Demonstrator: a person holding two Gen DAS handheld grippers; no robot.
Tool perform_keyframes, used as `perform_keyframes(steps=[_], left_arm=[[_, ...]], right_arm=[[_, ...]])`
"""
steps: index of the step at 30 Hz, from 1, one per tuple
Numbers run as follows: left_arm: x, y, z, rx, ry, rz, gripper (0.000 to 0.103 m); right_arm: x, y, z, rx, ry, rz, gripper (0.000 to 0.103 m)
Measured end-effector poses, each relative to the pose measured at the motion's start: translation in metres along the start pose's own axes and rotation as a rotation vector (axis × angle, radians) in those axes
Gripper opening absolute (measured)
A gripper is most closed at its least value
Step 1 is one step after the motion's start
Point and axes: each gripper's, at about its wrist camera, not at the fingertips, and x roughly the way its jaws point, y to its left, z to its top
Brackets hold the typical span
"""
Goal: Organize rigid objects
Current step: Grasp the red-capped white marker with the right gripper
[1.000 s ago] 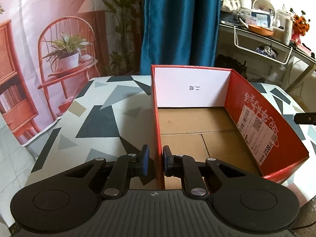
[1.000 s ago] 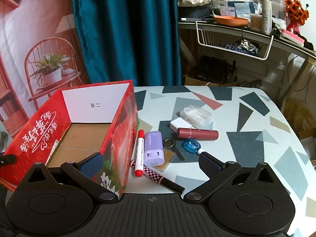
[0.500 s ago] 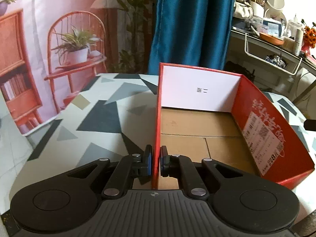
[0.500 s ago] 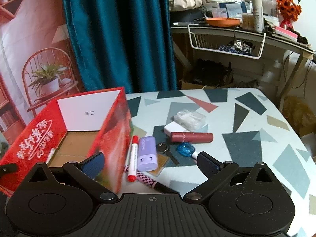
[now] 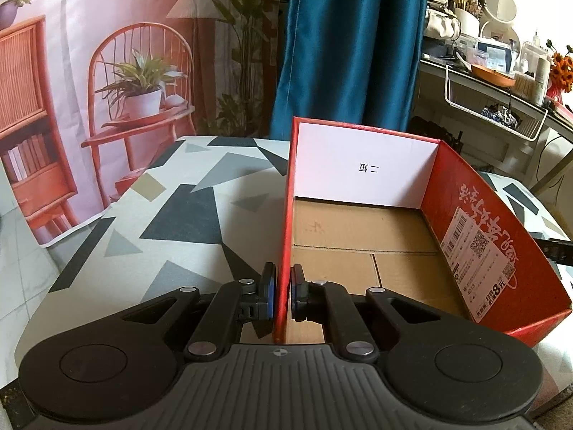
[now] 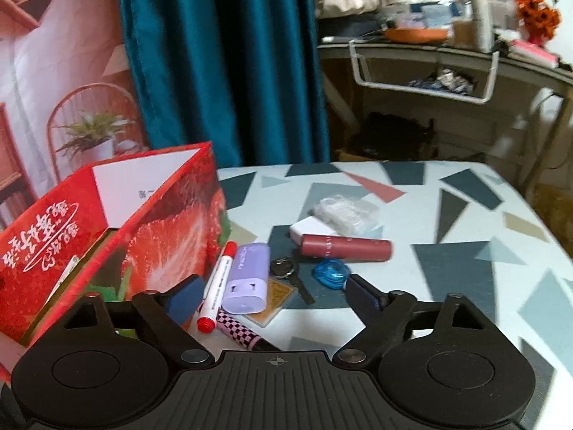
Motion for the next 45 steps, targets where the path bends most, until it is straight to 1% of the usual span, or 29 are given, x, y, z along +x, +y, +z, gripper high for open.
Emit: perform_keyframes(steps=[2,3,5,6,7,8,12,13,16,18,22,25,29,33,37,38,41,45], left_arm=[[0.000,0.000,0.000,0.002,0.000,0.001,0.009],[0.000,0.000,0.000,0.003,0.000,0.000,0.009],[0.000,0.001,0.000,0.007,0.001,0.000,0.009],[0.000,0.000,0.000,0.011,0.002,0.002,0.009],[0.000,-0.001,0.000,0.013,0.001,0.005,0.009],[0.000,-0.001,0.000,0.016,0.000,0.008,0.009],[0.000,-0.001,0.000,0.011,-0.001,0.005,0.009],[0.000,-0.001,0.000,0.012,-0.001,0.004,0.009],[-0.001,-0.001,-0.001,0.020,-0.004,0.005,0.009],[-0.001,0.000,-0.001,0.015,-0.005,0.002,0.009],[0.000,0.000,0.000,0.010,0.000,-0.001,0.009],[0.000,0.001,0.000,0.009,0.001,0.000,0.009],[0.000,0.000,-0.001,0.011,-0.001,0.001,0.009],[-0.001,0.000,-0.001,0.013,-0.003,0.002,0.009],[-0.001,0.000,-0.001,0.014,-0.004,0.003,0.009],[-0.001,0.000,-0.002,0.016,-0.004,0.003,0.009],[0.000,0.000,-0.002,0.015,-0.003,0.002,0.009],[0.000,0.001,-0.001,0.013,0.000,0.002,0.009]], right_arm=[[0.012,-0.002,0.000,-0.009,0.017,0.052,0.067],[0.017,-0.001,-0.001,-0.013,0.030,0.086,0.064],[0.028,0.001,-0.002,-0.029,0.055,0.141,0.046],[0.032,0.003,-0.002,-0.036,0.066,0.157,0.040],[0.039,0.005,-0.002,-0.042,0.082,0.171,0.031],[0.043,0.007,-0.001,-0.044,0.091,0.183,0.027],[0.061,0.014,0.009,-0.066,0.089,0.215,0.018],[0.067,0.015,0.012,-0.069,0.095,0.231,0.014],[0.083,0.020,0.017,-0.091,0.128,0.270,0.013],[0.091,0.025,0.017,-0.112,0.154,0.274,0.013],[0.101,0.029,0.017,-0.129,0.180,0.227,0.014],[0.106,0.030,0.017,-0.127,0.202,0.188,0.017],[0.116,0.028,0.014,-0.129,0.231,0.161,0.017],[0.125,0.025,0.015,-0.087,0.244,0.148,0.017],[0.130,0.025,0.017,-0.061,0.249,0.125,0.016],[0.130,0.026,0.017,-0.059,0.250,0.120,0.014],[0.125,0.026,0.015,-0.053,0.238,0.103,0.014],[0.107,0.017,0.016,0.042,0.188,0.109,0.014]])
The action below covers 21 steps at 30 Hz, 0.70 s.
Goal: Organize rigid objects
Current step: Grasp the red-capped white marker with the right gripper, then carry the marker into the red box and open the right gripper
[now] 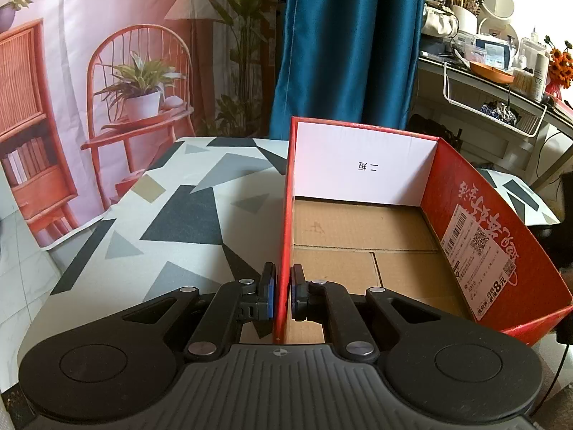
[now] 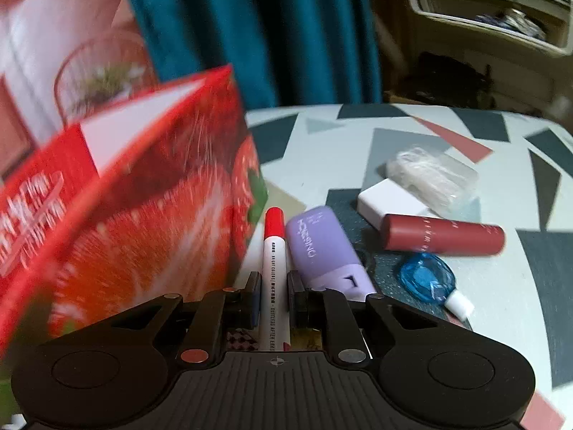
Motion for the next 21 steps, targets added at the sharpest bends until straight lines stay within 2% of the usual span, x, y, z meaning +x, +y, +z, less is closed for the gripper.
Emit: perform_keyframes(steps=[3,10,21], left_arm=[[0.000,0.000,0.000,0.001,0.003,-0.002,0.009],[0.000,0.003,0.000,-0.008,0.006,-0.015,0.009],[-0.001,0.005,0.000,-0.020,0.009,-0.029,0.009]], right_arm=[[-0.015,-0.005,-0.001,0.048,-0.035,0.030,0.014],[-0.045,-0.002,-0.005,0.086,-0.107,0.040,0.014],[-0.097,0.026,0.011,0.027,-0.234,0.048,0.014]])
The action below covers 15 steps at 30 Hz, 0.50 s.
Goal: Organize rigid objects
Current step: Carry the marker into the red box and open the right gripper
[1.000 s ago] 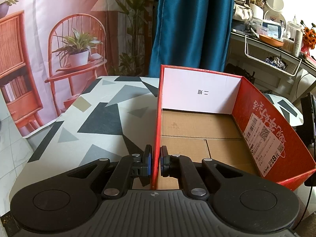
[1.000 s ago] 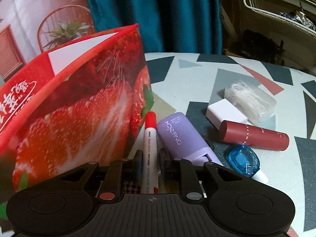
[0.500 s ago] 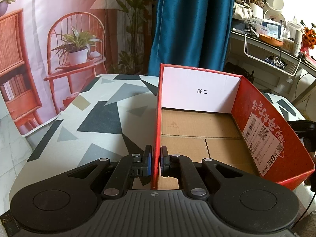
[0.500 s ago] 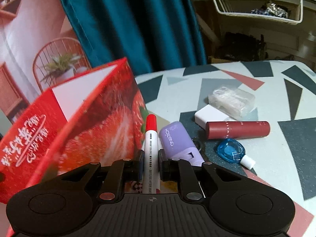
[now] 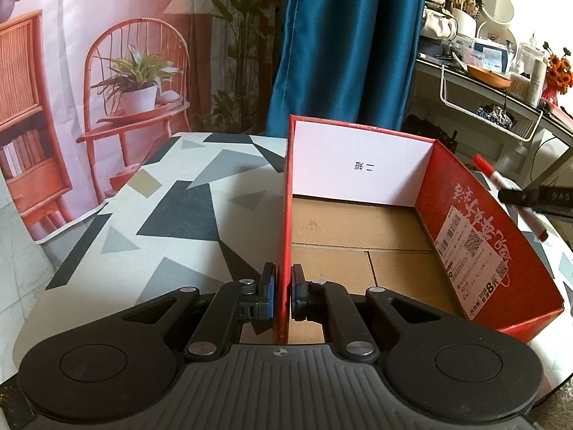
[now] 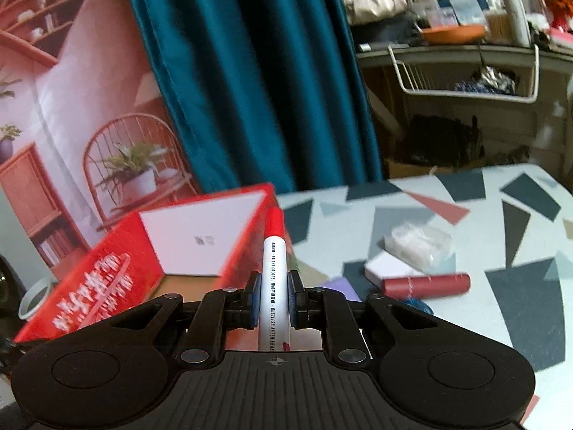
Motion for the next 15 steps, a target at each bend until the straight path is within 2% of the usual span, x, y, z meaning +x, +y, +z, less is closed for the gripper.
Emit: perform_keyframes(steps=[7,15], left_arm=[[-0.001,-0.001,-0.003,0.017,-0.018,-0.003,0.009],[-0.002,0.001,-0.005,0.013,-0.031,-0.018,0.009]], right_arm=[[-0.006,0.037,0.009,-0.056,-0.003,0.043,0.014],[-0.003,0.062,-0.002,-0.123,0.039,0.055,0.014]])
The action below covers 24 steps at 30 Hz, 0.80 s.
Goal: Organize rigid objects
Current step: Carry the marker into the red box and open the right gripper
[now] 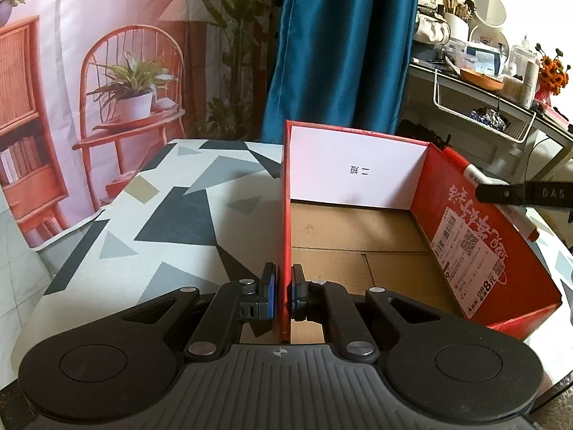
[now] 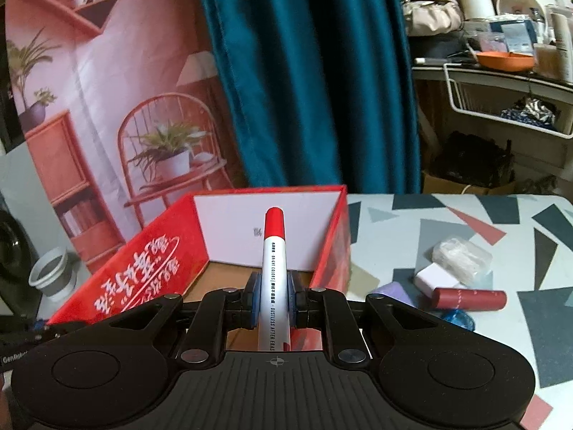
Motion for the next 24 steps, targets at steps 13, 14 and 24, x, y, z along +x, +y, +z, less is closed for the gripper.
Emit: perform_keyframes(steps=[13,14,24], left_arm=[[0.000,0.002,-0.001,-0.007,-0.008,-0.007,0.009],[-0.001,0.002,-0.001,-0.008,-0.008,-0.007,0.009],[-0.001,0.003,-0.001,-0.012,-0.008,-0.008,0.009]], right_arm=[[0.007,0.022,-0.014,-0.086,0.065,0.019,0.014],[0.007,0.021,-0.014,-0.087,0.065,0.020,0.014],[0.006,0.021,-0.014,-0.087,0.063,0.023,0.013]])
